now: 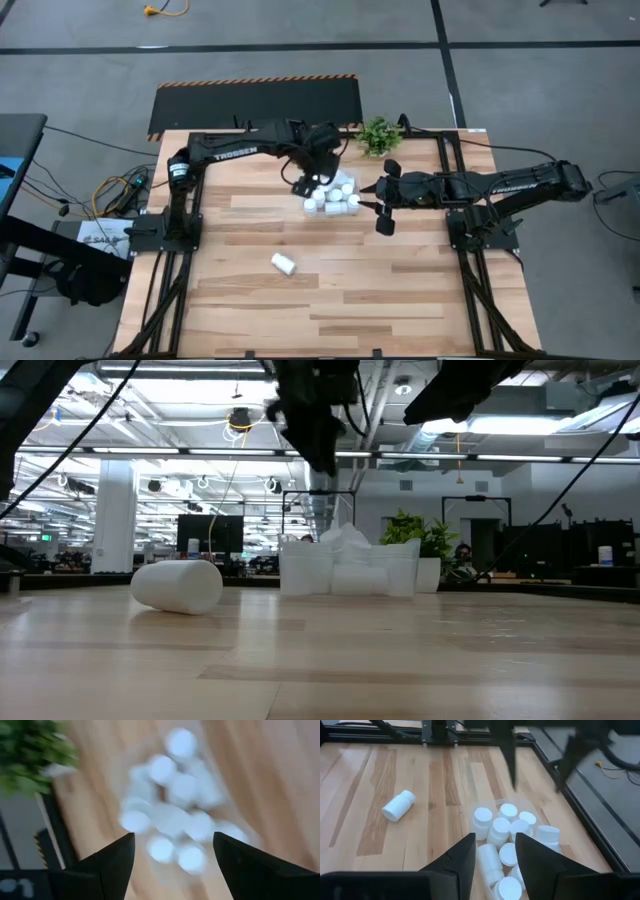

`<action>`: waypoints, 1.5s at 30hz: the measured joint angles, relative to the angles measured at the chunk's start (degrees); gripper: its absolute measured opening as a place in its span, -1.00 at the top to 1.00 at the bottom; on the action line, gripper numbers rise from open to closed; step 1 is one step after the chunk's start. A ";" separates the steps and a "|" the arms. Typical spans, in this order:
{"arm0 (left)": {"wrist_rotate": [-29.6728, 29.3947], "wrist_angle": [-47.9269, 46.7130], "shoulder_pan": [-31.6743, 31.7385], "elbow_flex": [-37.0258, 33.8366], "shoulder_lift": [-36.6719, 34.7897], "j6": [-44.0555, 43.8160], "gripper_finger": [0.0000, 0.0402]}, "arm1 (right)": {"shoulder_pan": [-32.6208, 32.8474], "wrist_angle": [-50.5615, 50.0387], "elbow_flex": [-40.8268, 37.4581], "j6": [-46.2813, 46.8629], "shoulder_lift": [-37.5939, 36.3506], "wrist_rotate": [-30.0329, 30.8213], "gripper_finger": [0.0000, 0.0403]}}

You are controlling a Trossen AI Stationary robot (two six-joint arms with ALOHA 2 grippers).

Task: Pick and place pill bottles into a basket
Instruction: Put the white medicine bottle into the transparent bin

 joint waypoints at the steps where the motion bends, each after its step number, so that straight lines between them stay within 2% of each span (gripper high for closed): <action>1: -0.37 -3.60 -0.68 1.45 0.00 0.00 -0.29 | 0.28 -0.01 -0.01 -0.01 0.00 -0.02 0.35; 4: -0.95 -10.97 -2.65 3.30 -0.45 -1.67 -0.29 | 1.27 -0.32 0.00 -0.04 0.00 -0.22 0.35; 7: 1.02 -14.04 -4.35 2.73 -2.54 -5.22 -0.29 | 2.30 -0.72 -0.01 -0.03 0.00 -0.24 0.35; 12: 5.02 -25.51 -6.44 2.78 -4.60 -12.94 -0.29 | 3.99 -1.50 -0.01 -0.05 0.00 -0.22 0.35; 18: 14.12 -26.27 -9.93 1.84 -10.02 -23.00 -0.29 | 5.81 -1.22 -0.01 -0.03 0.00 -0.20 0.35; 26: 12.69 -26.10 -15.29 1.76 -19.67 -30.63 -0.29 | 7.23 2.28 -0.01 2.18 0.00 -0.11 0.35; 34: 6.26 -26.06 -16.80 1.76 -31.17 -28.70 -0.29 | 7.20 4.97 -0.01 13.94 0.00 0.41 0.35; 41: 8.85 -25.75 -16.80 1.12 -40.87 -21.74 -0.29 | 6.98 5.21 -0.01 24.70 0.01 3.07 0.35; 45: 10.36 -23.97 -16.81 -5.71 -48.47 -19.16 -0.29 | 6.96 5.23 -0.01 30.63 0.02 7.42 0.35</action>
